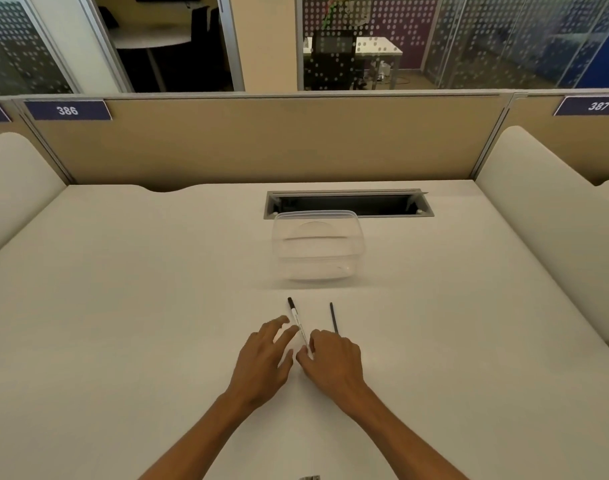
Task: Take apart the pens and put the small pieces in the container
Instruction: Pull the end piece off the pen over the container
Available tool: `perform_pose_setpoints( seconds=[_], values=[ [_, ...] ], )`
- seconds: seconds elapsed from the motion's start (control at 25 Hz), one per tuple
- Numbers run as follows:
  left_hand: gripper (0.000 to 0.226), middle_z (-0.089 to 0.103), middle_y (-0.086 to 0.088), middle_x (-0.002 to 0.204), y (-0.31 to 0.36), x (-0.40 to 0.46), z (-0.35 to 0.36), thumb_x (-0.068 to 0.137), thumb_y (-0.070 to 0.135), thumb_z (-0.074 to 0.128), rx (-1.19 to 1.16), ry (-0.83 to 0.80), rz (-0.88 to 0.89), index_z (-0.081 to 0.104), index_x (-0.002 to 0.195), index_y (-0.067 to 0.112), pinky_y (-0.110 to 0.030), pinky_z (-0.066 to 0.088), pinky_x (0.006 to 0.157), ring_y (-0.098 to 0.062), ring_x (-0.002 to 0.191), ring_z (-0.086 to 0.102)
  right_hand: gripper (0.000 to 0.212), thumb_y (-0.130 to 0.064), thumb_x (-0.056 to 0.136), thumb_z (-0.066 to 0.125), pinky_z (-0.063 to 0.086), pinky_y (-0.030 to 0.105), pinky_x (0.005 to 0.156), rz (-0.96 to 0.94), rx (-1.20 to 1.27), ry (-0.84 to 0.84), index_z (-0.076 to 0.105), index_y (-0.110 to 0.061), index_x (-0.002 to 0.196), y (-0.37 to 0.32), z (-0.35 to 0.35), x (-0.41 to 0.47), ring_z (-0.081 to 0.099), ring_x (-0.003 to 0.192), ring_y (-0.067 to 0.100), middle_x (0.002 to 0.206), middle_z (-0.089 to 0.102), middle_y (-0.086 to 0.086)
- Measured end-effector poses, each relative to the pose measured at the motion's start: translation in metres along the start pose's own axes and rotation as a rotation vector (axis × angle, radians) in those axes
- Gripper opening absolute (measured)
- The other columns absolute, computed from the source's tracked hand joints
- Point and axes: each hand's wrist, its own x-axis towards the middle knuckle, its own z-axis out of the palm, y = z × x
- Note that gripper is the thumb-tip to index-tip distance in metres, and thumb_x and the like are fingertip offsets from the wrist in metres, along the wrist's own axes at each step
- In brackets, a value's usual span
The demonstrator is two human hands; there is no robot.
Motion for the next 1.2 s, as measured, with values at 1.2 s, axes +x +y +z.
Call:
perform_pose_setpoints(
  seconds=[1.2],
  values=[
    [0.037, 0.050, 0.001, 0.051, 0.050, 0.045, -0.129, 0.093, 0.048, 0.052, -0.433, -0.060, 0.183, 0.070, 0.079, 0.019, -0.030, 0.036, 0.045, -0.015, 0.047, 0.041, 0.062, -0.030, 0.101, 0.044, 0.020, 0.018, 0.040, -0.109, 0.906, 0.458, 0.023, -0.023, 0.043, -0.018, -0.095, -0.004, 0.021, 0.035, 0.008, 0.035, 0.026, -0.010]
  ],
)
